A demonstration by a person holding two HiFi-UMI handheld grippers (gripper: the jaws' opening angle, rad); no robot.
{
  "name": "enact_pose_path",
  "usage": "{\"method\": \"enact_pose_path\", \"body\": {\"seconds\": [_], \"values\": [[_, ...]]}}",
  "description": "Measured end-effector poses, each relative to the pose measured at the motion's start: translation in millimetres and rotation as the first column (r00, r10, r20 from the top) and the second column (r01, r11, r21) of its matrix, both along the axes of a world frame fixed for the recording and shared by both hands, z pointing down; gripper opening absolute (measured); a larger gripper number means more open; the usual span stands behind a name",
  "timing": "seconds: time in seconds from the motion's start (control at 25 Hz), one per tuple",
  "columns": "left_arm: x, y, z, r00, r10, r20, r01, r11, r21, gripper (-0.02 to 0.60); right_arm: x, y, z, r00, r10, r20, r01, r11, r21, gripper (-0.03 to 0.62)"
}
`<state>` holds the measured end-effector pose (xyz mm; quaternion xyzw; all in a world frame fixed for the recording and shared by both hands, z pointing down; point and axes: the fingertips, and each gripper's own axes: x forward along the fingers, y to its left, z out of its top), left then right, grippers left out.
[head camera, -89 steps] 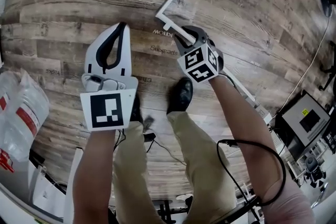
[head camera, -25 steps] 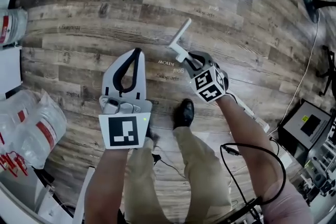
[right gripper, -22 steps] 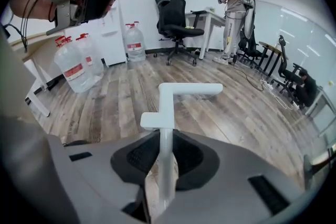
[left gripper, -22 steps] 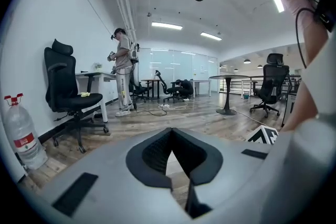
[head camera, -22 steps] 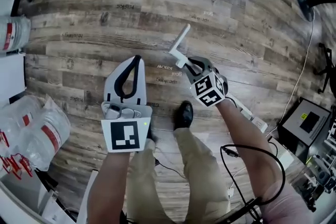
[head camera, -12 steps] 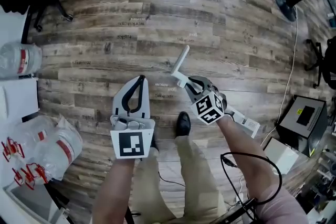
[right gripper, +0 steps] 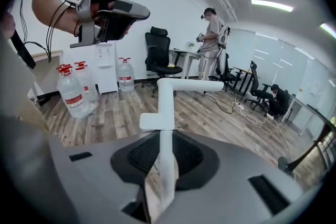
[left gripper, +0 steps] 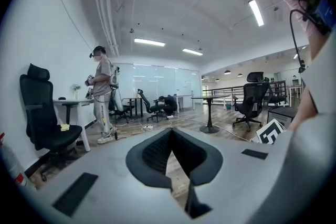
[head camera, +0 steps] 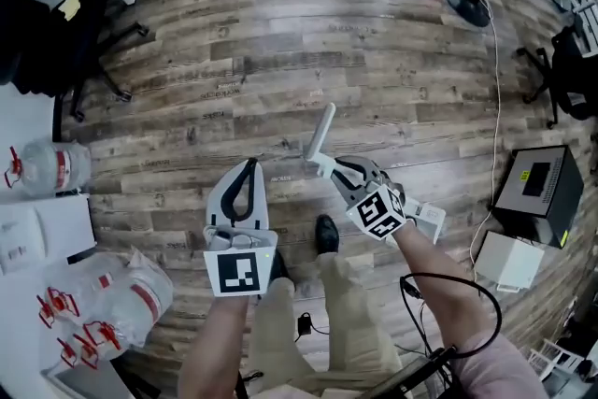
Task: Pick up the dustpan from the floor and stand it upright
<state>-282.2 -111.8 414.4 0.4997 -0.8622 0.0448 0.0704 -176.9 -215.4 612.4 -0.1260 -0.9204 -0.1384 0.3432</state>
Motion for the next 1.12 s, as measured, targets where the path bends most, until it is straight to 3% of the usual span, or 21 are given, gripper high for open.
{"method": "enact_pose_path", "body": {"seconds": [0.64, 1.12], "values": [[66.6, -49.5, -100.4, 0.982, 0.175, 0.072, -0.176, 0.984, 0.008, 0.009, 75.9, -70.6, -106.6, 0.964, 0.241, 0.112, -0.243, 0.970, 0.006, 0.078], [121.9, -96.4, -135.5, 0.937, 0.334, 0.107, -0.335, 0.942, -0.010, 0.009, 145.3, -116.7, -154.9, 0.892, 0.410, 0.191, -0.416, 0.909, -0.008, 0.078]]}}
